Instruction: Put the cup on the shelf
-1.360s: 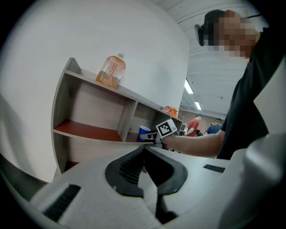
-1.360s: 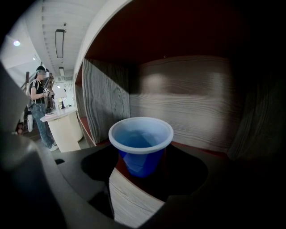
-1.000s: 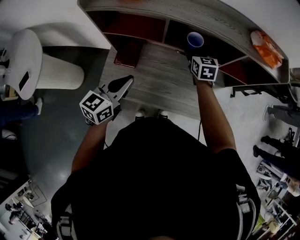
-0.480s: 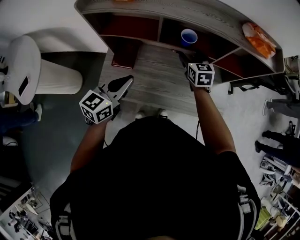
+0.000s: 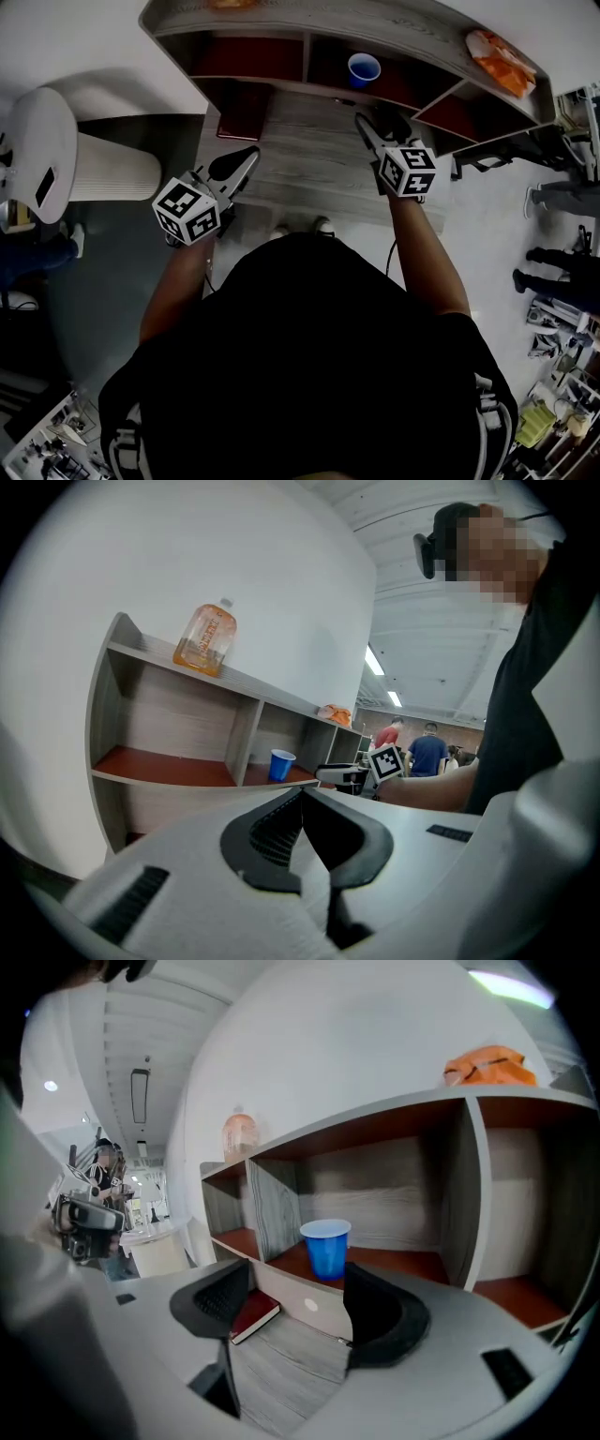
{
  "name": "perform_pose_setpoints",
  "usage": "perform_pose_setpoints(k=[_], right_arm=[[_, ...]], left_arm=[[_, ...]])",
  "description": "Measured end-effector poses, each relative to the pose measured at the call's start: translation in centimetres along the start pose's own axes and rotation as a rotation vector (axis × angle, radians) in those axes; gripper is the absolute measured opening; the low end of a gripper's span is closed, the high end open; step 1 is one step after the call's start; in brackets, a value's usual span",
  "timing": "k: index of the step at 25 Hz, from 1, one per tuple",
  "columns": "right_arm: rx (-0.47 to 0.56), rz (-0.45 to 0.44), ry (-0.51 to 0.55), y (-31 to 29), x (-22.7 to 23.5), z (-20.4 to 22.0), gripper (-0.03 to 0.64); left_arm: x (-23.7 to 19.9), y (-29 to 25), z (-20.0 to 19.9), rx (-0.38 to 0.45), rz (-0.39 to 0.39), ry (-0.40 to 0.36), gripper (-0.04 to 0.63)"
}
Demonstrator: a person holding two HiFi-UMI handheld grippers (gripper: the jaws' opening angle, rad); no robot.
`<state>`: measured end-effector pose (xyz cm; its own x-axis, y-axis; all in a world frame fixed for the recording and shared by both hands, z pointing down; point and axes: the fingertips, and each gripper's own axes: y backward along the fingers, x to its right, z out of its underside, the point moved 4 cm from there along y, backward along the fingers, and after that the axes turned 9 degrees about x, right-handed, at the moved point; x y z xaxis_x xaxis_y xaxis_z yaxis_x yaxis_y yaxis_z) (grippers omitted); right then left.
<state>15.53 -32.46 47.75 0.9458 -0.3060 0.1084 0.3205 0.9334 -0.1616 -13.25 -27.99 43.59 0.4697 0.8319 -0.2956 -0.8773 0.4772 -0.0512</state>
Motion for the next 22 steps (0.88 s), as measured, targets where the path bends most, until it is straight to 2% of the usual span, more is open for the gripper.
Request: perform_pose_setpoints(k=[3, 8, 22], right_arm=[[0.013, 0.011, 0.003, 1.4, -0.1, -0.2, 0.318], [0.045, 0.030, 0.001, 3.8, 0.0, -0.6, 0.254], [0.119, 0.063, 0.027, 9.1, -0.4, -2.4, 0.158]], left_arm=[[0.4, -0.4, -0.2, 0.003, 0.021, -0.008, 0.018], [1.4, -1.0, -0.2, 0.001, 0.057, -0.011, 0.018], [3.6, -2.6, -0.2, -0.003, 0.126, -0.030, 0.018]])
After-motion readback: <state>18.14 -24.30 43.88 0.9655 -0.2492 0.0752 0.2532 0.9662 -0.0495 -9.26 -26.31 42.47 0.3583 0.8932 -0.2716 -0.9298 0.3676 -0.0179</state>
